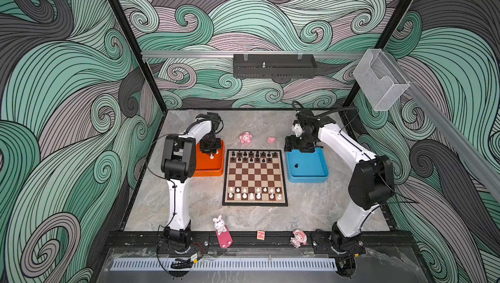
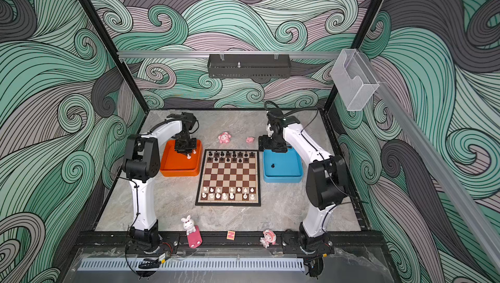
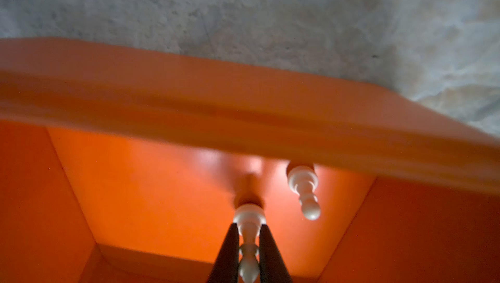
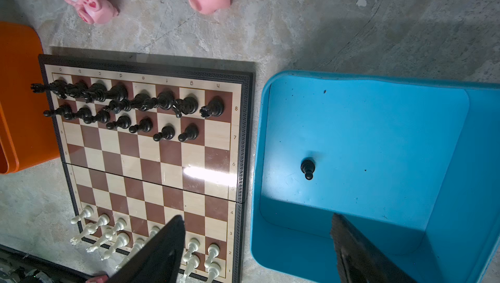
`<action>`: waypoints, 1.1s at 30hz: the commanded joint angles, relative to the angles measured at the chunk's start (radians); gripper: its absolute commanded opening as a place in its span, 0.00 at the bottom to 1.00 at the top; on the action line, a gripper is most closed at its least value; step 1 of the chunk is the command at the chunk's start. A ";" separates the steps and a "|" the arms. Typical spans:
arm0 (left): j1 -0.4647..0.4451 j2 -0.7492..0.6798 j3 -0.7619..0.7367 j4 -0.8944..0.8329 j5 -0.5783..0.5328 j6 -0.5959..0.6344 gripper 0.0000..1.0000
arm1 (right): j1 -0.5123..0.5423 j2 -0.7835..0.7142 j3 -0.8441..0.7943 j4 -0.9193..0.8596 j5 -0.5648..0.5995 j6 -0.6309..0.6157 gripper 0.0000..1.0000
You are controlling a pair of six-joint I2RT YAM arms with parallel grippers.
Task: Set up the chess pieces on the board
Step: 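Lift the white pawn and carry it over the board's nearest rows with the left gripper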
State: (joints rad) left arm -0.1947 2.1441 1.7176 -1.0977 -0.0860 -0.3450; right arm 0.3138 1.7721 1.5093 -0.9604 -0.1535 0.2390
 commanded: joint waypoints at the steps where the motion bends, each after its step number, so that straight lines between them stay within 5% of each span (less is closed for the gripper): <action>1: -0.023 -0.111 0.023 -0.082 -0.025 0.019 0.14 | -0.007 -0.023 -0.007 0.002 -0.004 -0.005 0.85; 9: -0.113 -0.256 0.015 -0.171 -0.040 0.029 0.12 | -0.012 -0.082 -0.034 0.001 -0.008 0.008 0.86; 16: -0.298 -0.321 0.047 -0.215 -0.005 0.017 0.12 | -0.032 -0.161 -0.086 0.000 -0.018 0.019 0.86; 33: -0.739 -0.169 0.173 -0.176 0.127 0.022 0.12 | -0.159 -0.328 -0.208 -0.021 -0.073 0.012 0.86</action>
State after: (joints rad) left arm -0.9028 1.9385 1.8599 -1.2602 0.0120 -0.3386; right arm 0.1730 1.4643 1.3170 -0.9646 -0.2050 0.2543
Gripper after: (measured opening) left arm 0.121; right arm 0.863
